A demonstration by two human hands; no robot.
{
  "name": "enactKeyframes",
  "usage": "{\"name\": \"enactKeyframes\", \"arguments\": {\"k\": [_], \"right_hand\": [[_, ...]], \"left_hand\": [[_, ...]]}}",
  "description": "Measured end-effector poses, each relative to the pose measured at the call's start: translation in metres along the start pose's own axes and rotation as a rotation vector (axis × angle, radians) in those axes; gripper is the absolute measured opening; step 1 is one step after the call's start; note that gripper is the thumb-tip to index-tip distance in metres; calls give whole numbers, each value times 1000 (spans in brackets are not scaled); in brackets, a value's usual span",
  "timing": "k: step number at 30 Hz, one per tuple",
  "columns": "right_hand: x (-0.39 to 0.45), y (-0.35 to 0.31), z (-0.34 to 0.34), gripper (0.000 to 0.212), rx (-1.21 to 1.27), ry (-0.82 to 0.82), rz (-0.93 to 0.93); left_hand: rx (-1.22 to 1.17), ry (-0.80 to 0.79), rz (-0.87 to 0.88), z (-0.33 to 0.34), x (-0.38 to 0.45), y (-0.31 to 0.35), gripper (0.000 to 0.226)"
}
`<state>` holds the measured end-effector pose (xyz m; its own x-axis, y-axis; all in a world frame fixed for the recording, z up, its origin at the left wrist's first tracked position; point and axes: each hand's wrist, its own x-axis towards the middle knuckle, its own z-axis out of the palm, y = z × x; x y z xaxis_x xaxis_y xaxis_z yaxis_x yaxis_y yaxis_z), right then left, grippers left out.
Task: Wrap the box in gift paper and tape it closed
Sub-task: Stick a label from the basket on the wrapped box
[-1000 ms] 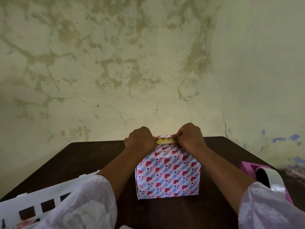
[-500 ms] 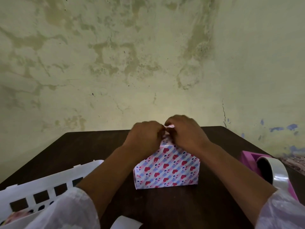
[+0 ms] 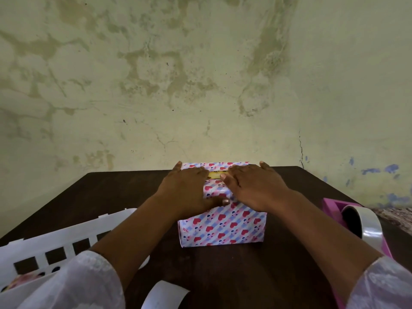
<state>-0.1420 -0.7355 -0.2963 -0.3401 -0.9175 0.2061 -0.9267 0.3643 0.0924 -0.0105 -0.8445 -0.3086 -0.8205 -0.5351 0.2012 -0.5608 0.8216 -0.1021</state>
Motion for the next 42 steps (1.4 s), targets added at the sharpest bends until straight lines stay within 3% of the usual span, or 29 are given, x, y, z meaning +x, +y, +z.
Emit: {"name": "enactKeyframes", "arguments": {"k": [4, 7, 10, 15, 22, 26, 29, 32, 37, 42], "right_hand": [[-5, 1, 0, 71, -9, 29, 41], [-4, -6, -3, 65, -3, 103, -11], [-9, -24, 0, 54, 61, 149, -148], [-18, -18, 8, 53, 61, 178, -119], [-24, 15, 1, 64, 78, 141, 20], [-21, 8, -4, 62, 28, 150, -39], [-10, -2, -11, 78, 134, 26, -96], [-4, -4, -12, 86, 197, -73, -100], [-6, -5, -2, 98, 198, 8, -15], [-7, -2, 5, 85, 255, 149, -31]], "left_hand": [[-202, 104, -27, 4, -14, -19, 104], [-269, 119, 52, 7, -18, -31, 118], [-207, 109, 77, 6, -17, -29, 102], [-257, 68, 41, 1, -21, -26, 94], [-237, 44, 37, -2, -28, -24, 91], [-136, 59, 28, -4, -22, -15, 106], [16, 47, 69, -5, -13, -6, 117], [22, -17, 88, -7, -5, 1, 111], [6, 5, 41, -3, -4, 2, 110], [-131, 132, 28, 5, -9, 2, 98]]}}
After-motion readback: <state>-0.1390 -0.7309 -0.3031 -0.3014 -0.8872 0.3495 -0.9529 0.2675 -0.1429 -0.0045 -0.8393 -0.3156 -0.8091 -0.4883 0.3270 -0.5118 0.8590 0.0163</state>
